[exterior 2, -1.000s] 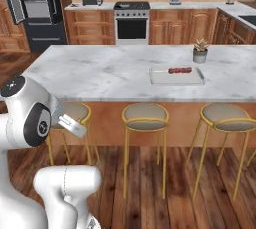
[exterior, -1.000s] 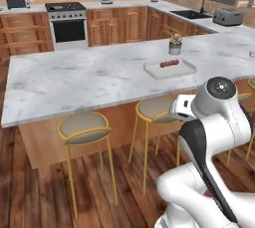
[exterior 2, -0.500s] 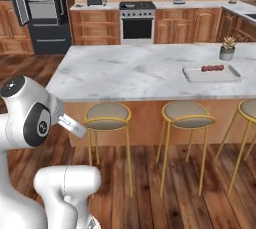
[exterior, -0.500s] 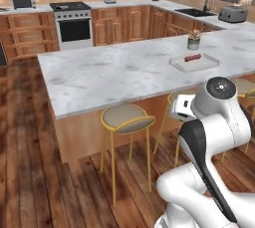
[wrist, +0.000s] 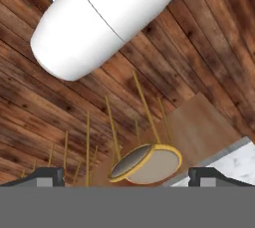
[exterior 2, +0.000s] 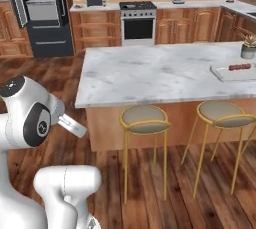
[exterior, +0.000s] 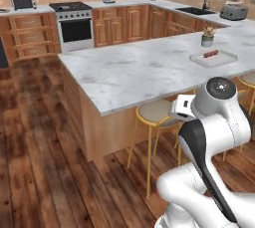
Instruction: Place the cold items (peach and lemon wedge) from the fridge in one tupperware on the dining counter. Place the warm items (kebab skewer and hot dog) in the stove area in another tupperware.
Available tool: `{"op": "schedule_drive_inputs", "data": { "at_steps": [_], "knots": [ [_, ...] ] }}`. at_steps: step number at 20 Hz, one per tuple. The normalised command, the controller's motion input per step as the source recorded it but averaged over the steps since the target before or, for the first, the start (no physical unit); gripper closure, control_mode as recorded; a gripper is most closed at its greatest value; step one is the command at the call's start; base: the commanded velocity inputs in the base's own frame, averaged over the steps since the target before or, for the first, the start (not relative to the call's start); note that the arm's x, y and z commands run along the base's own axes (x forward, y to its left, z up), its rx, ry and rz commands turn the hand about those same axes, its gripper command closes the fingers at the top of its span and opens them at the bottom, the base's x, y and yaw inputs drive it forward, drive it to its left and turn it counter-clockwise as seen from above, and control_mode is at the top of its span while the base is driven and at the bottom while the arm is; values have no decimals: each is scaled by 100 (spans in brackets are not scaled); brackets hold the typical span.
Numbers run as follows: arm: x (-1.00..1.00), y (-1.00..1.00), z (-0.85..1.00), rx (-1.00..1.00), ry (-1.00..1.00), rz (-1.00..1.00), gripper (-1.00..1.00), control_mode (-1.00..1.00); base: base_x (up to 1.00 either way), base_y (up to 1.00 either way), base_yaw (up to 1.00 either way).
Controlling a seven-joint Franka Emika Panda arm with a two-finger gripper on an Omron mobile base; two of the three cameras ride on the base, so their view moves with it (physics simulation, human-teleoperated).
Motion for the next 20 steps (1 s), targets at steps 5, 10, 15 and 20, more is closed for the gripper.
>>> {"op": "schedule_drive_inputs", "data": {
  "at_steps": [5, 10, 15, 20],
  "knots": [
    [0, 0, 0, 0, 0, 0, -100, 100, 34, 100, -18],
    [0, 0, 0, 0, 0, 0, -100, 100, 39, 100, -15],
    [0, 0, 0, 0, 0, 0, -100, 100, 50, 100, -17],
    [0, 0, 0, 0, 0, 0, -100, 100, 62, 100, -19]
  ]
}}
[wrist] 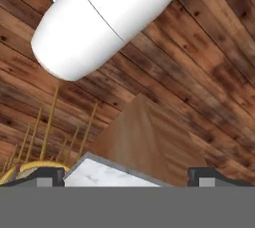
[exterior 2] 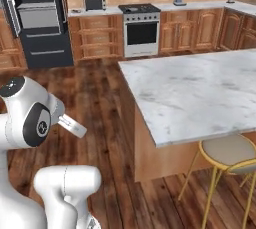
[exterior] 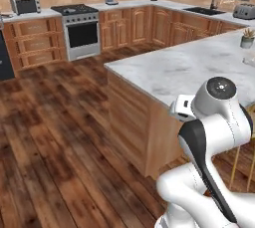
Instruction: Place the cold items (peach and lemon wedge) from the fridge in one tupperware on the dining counter. Place the warm items (kebab skewer and hot dog) in the stove area in another tupperware.
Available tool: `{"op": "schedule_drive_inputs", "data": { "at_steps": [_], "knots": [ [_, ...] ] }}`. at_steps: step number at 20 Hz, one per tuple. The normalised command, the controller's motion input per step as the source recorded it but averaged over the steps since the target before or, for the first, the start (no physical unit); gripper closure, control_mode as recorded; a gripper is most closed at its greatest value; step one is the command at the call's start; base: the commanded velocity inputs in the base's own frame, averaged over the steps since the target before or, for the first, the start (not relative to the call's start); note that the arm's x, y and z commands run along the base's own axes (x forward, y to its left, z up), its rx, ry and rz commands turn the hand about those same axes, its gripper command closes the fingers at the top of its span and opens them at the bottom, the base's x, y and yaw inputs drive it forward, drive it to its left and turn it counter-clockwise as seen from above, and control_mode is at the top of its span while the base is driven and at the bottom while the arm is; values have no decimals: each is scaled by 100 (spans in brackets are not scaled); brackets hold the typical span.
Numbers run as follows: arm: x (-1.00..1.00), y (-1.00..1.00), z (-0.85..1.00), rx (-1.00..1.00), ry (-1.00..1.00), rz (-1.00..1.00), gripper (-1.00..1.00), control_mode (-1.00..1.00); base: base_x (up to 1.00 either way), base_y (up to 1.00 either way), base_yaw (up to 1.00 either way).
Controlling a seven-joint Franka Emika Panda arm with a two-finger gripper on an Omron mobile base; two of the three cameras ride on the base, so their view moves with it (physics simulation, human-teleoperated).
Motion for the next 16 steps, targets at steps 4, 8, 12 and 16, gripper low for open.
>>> {"op": "schedule_drive_inputs", "data": {
  "at_steps": [4, 8, 12, 16],
  "knots": [
    [0, 0, 0, 0, 0, 0, -100, 100, 68, 100, -20],
    [0, 0, 0, 0, 0, 0, -100, 100, 71, 100, -20],
    [0, 0, 0, 0, 0, 0, -100, 100, 87, 100, -19],
    [0, 0, 0, 0, 0, 0, -100, 100, 100, 100, -11]
  ]
}}
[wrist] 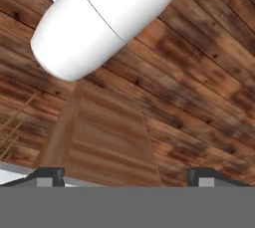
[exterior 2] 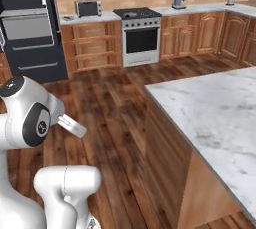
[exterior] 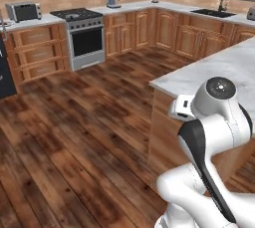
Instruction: Place the cold items (peach and lemon wedge) from the fridge in one tupperware on the dining counter. Place the warm items (kebab skewer and hot dog) in the stove area in another tupperware.
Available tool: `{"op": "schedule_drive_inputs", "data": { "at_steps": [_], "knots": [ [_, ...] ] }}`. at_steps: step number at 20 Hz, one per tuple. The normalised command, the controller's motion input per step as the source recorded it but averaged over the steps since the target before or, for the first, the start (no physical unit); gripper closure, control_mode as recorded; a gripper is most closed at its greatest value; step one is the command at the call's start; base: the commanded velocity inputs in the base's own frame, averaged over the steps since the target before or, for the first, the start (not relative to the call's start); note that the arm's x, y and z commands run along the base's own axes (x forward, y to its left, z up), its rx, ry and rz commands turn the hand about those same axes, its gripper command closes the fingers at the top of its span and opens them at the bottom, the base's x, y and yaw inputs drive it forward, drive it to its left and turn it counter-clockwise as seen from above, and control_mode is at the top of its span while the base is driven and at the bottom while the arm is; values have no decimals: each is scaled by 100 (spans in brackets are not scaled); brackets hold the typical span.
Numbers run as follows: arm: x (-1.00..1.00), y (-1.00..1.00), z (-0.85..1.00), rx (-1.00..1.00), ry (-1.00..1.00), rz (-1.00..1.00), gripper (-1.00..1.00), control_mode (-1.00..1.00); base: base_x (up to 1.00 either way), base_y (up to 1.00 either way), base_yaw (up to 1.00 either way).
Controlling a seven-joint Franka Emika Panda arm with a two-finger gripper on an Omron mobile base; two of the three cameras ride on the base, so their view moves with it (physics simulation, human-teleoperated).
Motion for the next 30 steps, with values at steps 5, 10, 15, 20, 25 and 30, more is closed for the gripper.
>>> {"op": "schedule_drive_inputs", "data": {
  "at_steps": [5, 10, 15, 20, 25, 30],
  "knots": [
    [0, 0, 0, 0, 0, 0, -100, 100, 100, 100, -4],
    [0, 0, 0, 0, 0, 0, -100, 100, 100, 99, -3],
    [0, 0, 0, 0, 0, 0, -100, 100, 100, 93, -2],
    [0, 0, 0, 0, 0, 0, -100, 100, 100, 71, -5],
    [0, 0, 0, 0, 0, 0, -100, 100, 100, 10, 0],
    [0, 0, 0, 0, 0, 0, -100, 100, 100, -38, 0]
  ]
}}
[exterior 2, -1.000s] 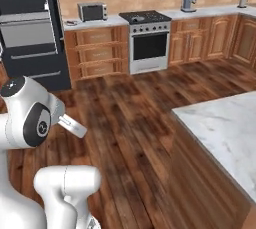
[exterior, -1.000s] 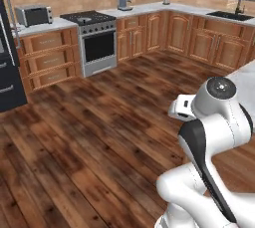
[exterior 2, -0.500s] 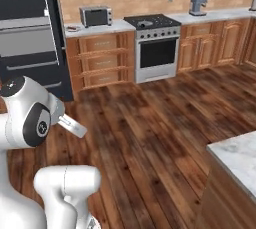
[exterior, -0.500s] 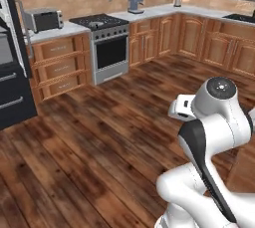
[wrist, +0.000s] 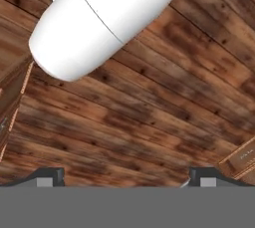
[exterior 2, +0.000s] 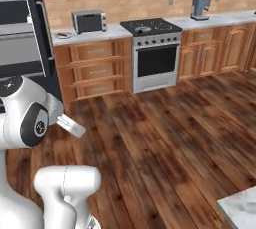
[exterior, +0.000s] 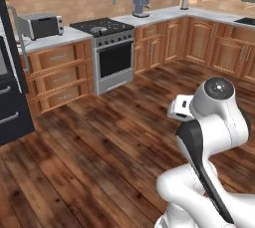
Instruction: Place the cold items (peach and lemon wedge) from the fridge in one tupperware on the dining counter. Place the warm items (kebab skewer and hot dog) in the stove area in another tupperware.
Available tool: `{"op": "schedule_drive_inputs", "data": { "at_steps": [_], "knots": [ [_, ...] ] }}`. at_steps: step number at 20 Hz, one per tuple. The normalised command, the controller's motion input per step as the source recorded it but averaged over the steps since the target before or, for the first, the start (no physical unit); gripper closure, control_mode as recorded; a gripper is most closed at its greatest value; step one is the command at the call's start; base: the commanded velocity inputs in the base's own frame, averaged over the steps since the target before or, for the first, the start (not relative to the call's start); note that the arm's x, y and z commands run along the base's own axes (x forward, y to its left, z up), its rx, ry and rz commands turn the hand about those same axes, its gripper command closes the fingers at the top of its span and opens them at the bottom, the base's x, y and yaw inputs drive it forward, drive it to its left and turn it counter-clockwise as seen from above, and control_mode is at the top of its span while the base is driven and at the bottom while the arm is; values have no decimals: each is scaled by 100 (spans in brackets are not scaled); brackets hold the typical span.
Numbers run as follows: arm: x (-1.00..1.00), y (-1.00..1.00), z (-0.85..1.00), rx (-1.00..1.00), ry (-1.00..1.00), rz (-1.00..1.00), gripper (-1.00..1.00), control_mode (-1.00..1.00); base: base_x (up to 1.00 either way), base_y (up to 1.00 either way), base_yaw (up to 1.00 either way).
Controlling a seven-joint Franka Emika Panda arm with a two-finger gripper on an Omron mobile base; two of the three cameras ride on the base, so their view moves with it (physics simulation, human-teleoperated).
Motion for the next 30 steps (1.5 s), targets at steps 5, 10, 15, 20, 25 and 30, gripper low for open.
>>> {"op": "schedule_drive_inputs", "data": {
  "at_steps": [5, 10, 15, 20, 25, 30],
  "knots": [
    [0, 0, 0, 0, 0, 0, -100, 100, 100, -53, 0],
    [0, 0, 0, 0, 0, 0, -100, 100, 100, 38, -2],
    [0, 0, 0, 0, 0, 0, -100, 100, 100, 68, 0],
    [0, 0, 0, 0, 0, 0, -100, 100, 100, 73, 0],
    [0, 0, 0, 0, 0, 0, -100, 100, 100, 16, 5],
    [0, 0, 0, 0, 0, 0, -100, 100, 100, 2, 13]
  ]
}}
